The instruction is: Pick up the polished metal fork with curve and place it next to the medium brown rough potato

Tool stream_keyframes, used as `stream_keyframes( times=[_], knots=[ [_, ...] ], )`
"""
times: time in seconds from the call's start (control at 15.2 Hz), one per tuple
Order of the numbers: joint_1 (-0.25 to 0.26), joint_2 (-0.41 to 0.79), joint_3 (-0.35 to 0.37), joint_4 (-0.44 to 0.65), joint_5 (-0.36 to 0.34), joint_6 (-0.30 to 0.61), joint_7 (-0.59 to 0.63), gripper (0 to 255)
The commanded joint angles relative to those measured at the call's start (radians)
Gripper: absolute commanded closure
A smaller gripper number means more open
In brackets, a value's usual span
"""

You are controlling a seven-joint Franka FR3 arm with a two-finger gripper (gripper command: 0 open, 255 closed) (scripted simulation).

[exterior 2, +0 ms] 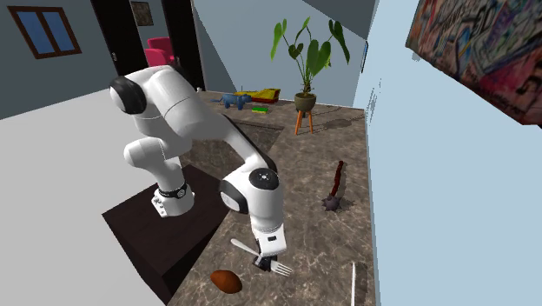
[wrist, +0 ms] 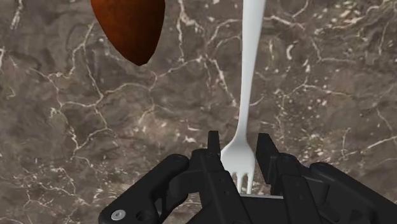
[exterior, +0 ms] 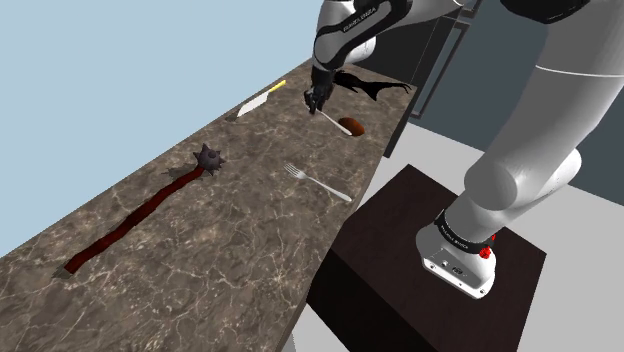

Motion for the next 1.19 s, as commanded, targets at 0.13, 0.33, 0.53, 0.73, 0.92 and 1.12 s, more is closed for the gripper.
stream_keyframes(
  times=[0.13, 0.33, 0.53, 0.73, 0.92, 1.12],
  knots=[
    [0.005, 0.039, -0.007, -0.007, -0.015, 0.045, 0.009, 255],
    [0.009, 0.068, -0.013, -0.012, -0.027, 0.078, 0.016, 255],
    [0.014, 0.099, -0.020, -0.015, -0.039, 0.111, 0.024, 255],
    [0.020, 0.130, -0.028, -0.016, -0.051, 0.143, 0.032, 255],
    [0.021, 0.133, -0.028, -0.016, -0.052, 0.145, 0.032, 255],
    [0.021, 0.133, -0.028, -0.016, -0.052, 0.145, 0.032, 255]
  ],
)
